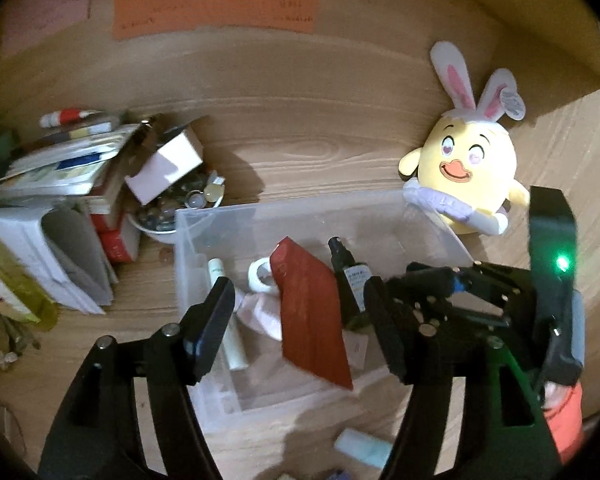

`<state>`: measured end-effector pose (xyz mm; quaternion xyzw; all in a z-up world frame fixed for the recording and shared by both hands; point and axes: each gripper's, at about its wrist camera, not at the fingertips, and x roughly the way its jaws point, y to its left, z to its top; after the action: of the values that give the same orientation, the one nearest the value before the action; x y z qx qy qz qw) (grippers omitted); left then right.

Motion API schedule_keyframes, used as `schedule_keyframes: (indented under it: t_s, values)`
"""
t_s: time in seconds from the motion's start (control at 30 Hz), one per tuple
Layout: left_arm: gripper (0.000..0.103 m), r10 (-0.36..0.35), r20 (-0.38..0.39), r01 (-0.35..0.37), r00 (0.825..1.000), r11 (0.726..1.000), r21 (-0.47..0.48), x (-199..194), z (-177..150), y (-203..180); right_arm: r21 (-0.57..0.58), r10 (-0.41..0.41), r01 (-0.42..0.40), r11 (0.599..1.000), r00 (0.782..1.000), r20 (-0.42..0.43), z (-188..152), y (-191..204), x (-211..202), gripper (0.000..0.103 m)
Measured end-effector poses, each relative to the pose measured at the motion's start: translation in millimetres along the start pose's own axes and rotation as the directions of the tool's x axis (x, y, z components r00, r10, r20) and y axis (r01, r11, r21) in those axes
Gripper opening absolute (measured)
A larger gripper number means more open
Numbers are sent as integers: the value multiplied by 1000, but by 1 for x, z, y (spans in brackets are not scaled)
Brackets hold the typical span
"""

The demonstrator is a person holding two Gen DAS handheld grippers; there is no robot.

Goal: Organize objects
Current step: 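Open the left tool to drop the red packet into the bin while the right tool releases the bottle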

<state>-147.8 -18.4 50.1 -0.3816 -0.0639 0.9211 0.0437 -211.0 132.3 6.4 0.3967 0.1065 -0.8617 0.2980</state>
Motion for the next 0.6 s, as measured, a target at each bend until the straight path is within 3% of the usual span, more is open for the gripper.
schedule_keyframes:
  t_s: [0.1,0.33,0.6]
  values:
    - [73,-9,6,9,1000,1000,-7,-10,-6,2,-4,-6,6,1000,1000,-3,0,0,-1,24]
    - [74,-13,6,13,1000,1000,-13,-26,-23,5,-39,-23,24,999,1000,19,0,9,-12,52]
    - [76,22,13,-22,1000,1000,-9,-41,-39,10,-78,-20,26,997,997,79,0,23,-40,66]
